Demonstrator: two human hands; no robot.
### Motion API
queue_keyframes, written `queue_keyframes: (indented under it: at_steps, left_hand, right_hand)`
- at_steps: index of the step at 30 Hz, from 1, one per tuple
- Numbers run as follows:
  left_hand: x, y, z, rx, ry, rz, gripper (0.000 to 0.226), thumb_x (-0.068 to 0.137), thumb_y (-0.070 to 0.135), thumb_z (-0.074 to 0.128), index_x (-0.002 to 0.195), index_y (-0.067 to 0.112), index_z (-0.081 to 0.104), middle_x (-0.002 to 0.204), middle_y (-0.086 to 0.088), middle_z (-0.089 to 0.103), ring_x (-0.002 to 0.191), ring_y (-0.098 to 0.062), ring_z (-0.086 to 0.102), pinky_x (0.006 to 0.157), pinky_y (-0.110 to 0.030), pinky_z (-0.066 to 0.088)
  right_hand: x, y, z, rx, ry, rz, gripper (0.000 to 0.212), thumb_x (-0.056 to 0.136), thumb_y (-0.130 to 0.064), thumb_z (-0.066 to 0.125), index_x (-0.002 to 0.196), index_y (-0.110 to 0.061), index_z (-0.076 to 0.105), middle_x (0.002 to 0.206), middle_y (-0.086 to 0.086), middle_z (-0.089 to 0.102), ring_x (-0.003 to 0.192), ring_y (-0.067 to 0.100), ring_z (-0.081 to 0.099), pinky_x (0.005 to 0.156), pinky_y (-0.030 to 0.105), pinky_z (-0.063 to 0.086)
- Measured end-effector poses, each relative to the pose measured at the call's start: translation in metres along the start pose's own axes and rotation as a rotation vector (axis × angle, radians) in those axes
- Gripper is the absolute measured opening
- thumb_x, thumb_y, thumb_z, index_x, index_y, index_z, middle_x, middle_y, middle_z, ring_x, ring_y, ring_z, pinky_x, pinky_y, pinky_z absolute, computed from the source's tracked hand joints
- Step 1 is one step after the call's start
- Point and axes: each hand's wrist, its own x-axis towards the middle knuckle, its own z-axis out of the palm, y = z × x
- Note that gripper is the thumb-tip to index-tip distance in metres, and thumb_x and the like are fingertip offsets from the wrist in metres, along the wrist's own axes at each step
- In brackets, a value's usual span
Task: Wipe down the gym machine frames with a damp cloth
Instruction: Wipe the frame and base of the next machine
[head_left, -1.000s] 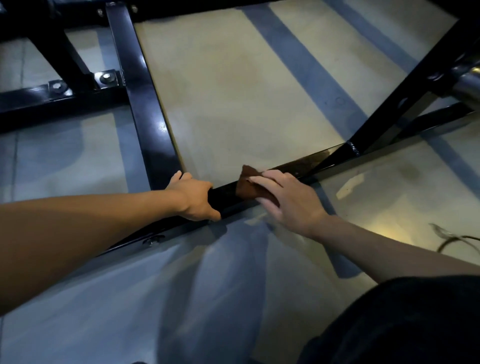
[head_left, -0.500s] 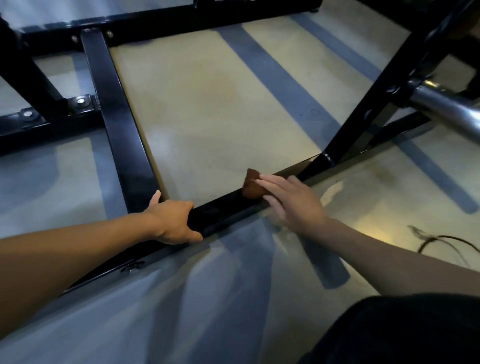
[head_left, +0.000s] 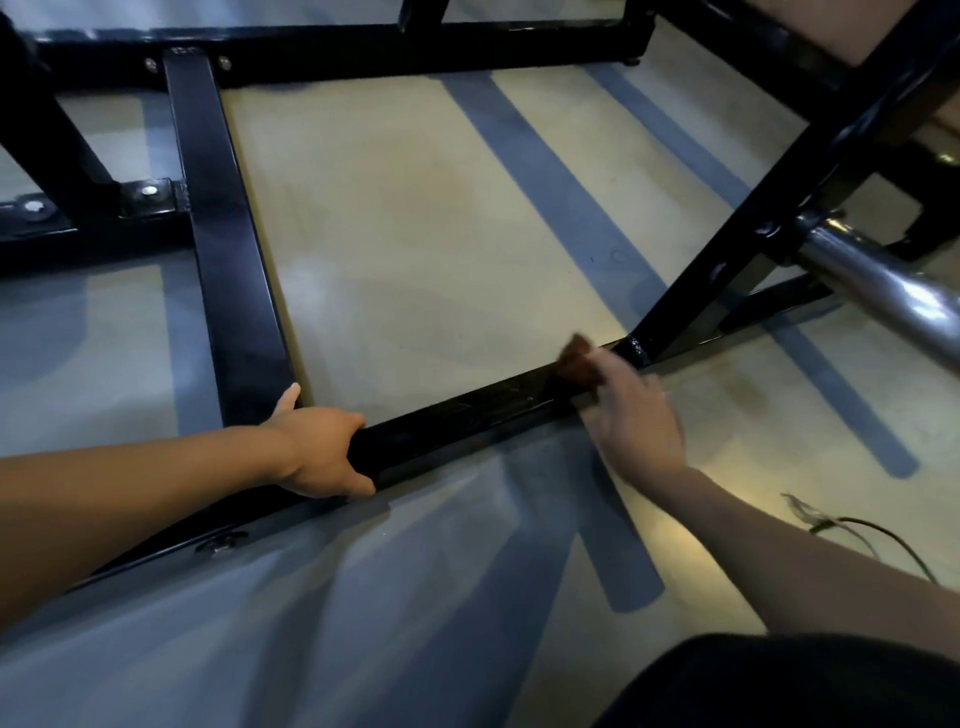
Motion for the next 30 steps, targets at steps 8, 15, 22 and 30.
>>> queue_keyframes:
  at_steps: [8, 15, 22, 30]
  left_hand:
    - [-0.002, 0.001, -0.001, -0.022, 0.011, 0.005, 0.072, 0.082, 0.075, 0.060, 0.134, 0.026, 0.052, 0.114, 0.010, 0.066, 0.121, -0.017, 0.059, 0.124, -0.058, -0.012]
    - [-0.006, -0.003, 0.000, -0.017, 0.023, 0.037, 0.076, 0.083, 0.078, 0.057, 0.136, 0.025, 0.051, 0.117, 0.008, 0.066, 0.124, -0.018, 0.058, 0.124, -0.058, -0.012]
    - [-0.004, 0.000, 0.000, -0.017, 0.027, 0.043, 0.059, 0.083, 0.075, 0.060, 0.116, 0.026, 0.055, 0.096, 0.012, 0.064, 0.114, -0.018, 0.061, 0.122, -0.060, -0.013]
    - [-0.005, -0.003, 0.002, -0.023, 0.024, 0.058, 0.071, 0.078, 0.078, 0.063, 0.122, 0.023, 0.053, 0.104, 0.009, 0.063, 0.121, -0.021, 0.058, 0.123, -0.058, -0.010]
  right_hand:
    - [-0.018, -0.060, 0.017, 0.107, -0.021, -0.059, 0.049, 0.104, -0.016, 0.049, 0.152, -0.026, 0.046, 0.139, 0.005, 0.060, 0.088, 0.030, 0.049, 0.086, 0.040, 0.048]
    - [0.018, -0.003, -0.003, 0.110, 0.088, 0.296, 0.042, 0.108, -0.016, 0.043, 0.148, -0.024, 0.050, 0.138, 0.009, 0.065, 0.119, 0.040, 0.059, 0.099, 0.039, 0.042]
    - [-0.021, -0.101, 0.034, -0.083, -0.121, -0.272, 0.048, 0.106, -0.025, 0.036, 0.152, -0.020, 0.049, 0.158, -0.004, 0.048, 0.111, 0.032, 0.060, 0.092, 0.043, 0.048]
    - [0.020, -0.025, -0.010, -0.101, 0.021, 0.090, 0.044, 0.105, -0.025, 0.050, 0.149, -0.025, 0.051, 0.129, 0.011, 0.068, 0.097, 0.041, 0.056, 0.084, 0.047, 0.052]
